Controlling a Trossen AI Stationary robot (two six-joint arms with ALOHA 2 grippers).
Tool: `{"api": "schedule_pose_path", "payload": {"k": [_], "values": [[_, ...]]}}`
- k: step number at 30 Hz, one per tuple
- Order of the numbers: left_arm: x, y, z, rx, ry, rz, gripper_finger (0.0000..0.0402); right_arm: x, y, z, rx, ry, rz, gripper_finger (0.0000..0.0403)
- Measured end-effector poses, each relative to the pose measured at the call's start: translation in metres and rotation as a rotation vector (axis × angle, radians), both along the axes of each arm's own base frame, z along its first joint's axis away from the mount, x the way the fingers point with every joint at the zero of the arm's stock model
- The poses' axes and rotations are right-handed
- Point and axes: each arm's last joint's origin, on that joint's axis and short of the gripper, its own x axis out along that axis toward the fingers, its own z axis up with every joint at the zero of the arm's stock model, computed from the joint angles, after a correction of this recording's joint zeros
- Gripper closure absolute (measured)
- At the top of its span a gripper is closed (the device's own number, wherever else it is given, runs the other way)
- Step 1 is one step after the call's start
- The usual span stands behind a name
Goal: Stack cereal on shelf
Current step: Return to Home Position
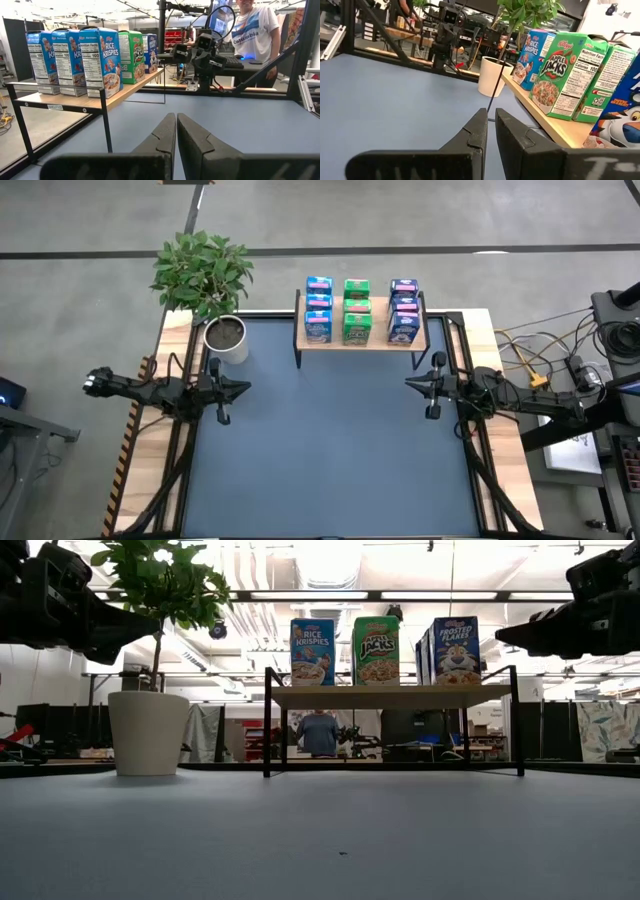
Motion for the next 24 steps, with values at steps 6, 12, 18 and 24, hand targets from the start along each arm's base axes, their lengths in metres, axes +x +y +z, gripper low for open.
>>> {"api": "schedule_pose_path", "payload": {"k": [6, 12, 18, 24], "values": [[0.0000, 0.0000, 0.0000, 0.000, 0.000, 0.000, 0.0402, 0.0000, 0.0000, 0.0000, 0.008, -0.001, 0.000, 0.0374], [0.0000, 0.0000, 0.0001, 0.000, -0.001, 0.000, 0.0402, 0.0000, 0.0000, 0.0000, 0.005, -0.001, 0.000, 0.0374], [0.0000, 0.0000, 0.0001, 0.000, -0.001, 0.000, 0.0402, 0.0000, 0.0000, -0.0001, 0.005, 0.000, 0.000, 0.0374], [0.0000, 0.0000, 0.0001, 0.000, -0.001, 0.000, 0.0402, 0.0000, 0.0000, -0.0002, 0.005, 0.000, 0.000, 0.0374]]}}
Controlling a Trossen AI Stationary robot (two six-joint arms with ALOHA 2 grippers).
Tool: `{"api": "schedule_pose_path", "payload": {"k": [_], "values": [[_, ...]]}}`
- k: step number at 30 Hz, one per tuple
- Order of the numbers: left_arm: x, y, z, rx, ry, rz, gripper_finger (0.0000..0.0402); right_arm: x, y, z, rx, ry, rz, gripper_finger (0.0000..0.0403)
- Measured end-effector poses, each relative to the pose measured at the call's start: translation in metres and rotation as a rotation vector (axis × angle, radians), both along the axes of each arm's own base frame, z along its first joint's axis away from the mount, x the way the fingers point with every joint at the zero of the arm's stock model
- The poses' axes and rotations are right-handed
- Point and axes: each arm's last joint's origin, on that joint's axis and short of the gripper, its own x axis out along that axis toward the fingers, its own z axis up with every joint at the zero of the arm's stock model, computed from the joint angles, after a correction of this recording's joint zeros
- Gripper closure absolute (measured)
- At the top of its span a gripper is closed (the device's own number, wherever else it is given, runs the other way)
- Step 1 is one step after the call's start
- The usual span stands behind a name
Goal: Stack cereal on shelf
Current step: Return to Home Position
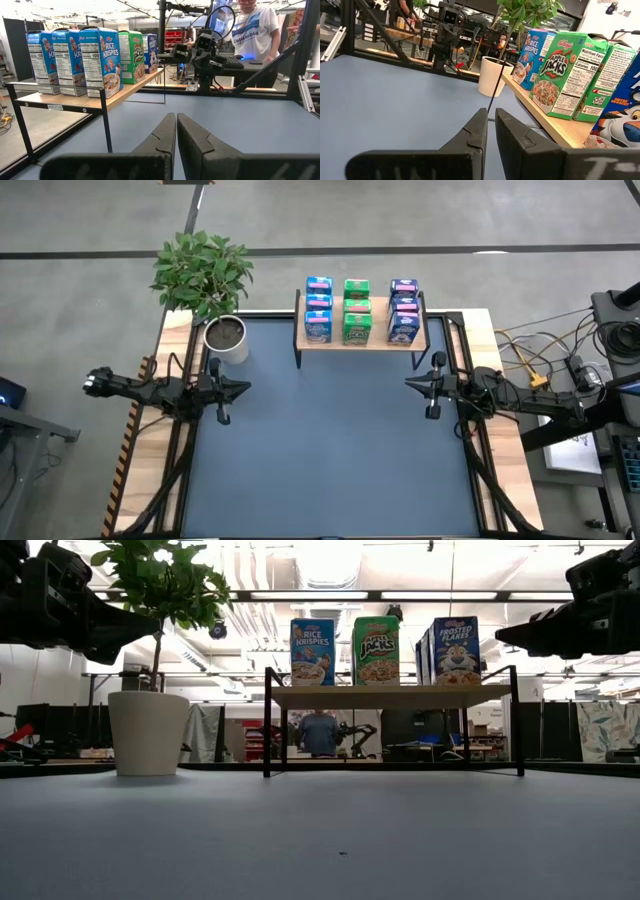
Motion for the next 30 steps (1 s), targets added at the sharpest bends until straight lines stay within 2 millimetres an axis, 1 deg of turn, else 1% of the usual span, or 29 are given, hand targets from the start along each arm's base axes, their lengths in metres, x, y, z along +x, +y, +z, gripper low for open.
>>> {"api": "schedule_pose_path", "payload": {"k": [30], "values": [[0.0000, 0.0000, 0.0000, 0.000, 0.000, 0.000, 0.0402, -0.0003, 0.0001, 0.0004, -0.001, -0.005, 0.000, 0.0374]]}}
